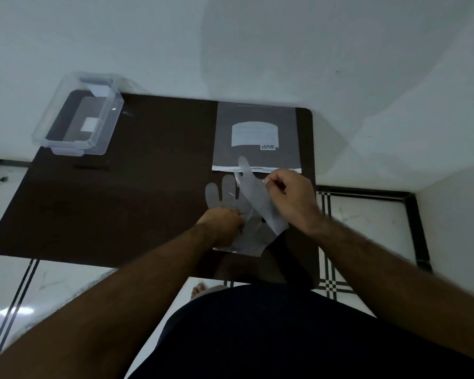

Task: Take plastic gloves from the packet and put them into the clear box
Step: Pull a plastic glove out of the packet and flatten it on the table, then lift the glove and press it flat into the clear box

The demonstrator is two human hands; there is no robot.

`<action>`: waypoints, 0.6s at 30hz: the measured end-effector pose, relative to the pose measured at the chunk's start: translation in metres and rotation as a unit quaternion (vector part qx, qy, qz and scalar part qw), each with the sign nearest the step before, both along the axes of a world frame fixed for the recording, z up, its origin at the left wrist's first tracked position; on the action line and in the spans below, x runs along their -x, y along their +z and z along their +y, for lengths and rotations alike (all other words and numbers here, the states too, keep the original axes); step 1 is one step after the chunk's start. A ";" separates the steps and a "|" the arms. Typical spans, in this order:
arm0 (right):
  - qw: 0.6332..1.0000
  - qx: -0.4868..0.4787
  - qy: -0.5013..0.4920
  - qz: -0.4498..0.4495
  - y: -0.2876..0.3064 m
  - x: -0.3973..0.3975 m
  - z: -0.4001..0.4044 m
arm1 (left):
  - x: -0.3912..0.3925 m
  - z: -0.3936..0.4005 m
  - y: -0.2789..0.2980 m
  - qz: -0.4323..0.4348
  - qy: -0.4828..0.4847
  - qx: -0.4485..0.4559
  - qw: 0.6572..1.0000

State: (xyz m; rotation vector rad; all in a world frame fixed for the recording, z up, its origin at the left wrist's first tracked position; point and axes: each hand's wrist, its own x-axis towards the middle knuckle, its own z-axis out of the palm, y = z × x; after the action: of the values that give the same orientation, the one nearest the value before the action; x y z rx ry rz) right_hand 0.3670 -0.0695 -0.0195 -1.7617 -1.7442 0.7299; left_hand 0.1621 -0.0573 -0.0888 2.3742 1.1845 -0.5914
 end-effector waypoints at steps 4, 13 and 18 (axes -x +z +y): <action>0.999 -0.022 0.025 -0.035 0.025 -0.009 0.021 | -0.007 0.006 0.006 0.024 -0.007 0.025 0.999; 0.982 -0.042 0.116 -0.145 0.109 -0.033 0.067 | -0.017 0.035 0.041 0.017 0.080 0.077 0.994; 0.964 -0.061 0.180 -0.185 0.167 -0.042 0.081 | -0.014 0.075 0.100 -0.229 0.232 -0.110 0.939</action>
State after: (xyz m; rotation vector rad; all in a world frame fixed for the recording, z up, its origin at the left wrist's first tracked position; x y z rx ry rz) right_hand 0.4085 0.0112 0.1474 -1.5882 -2.3486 0.4347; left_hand 0.1761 0.0179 0.0108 2.1086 1.5602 0.2495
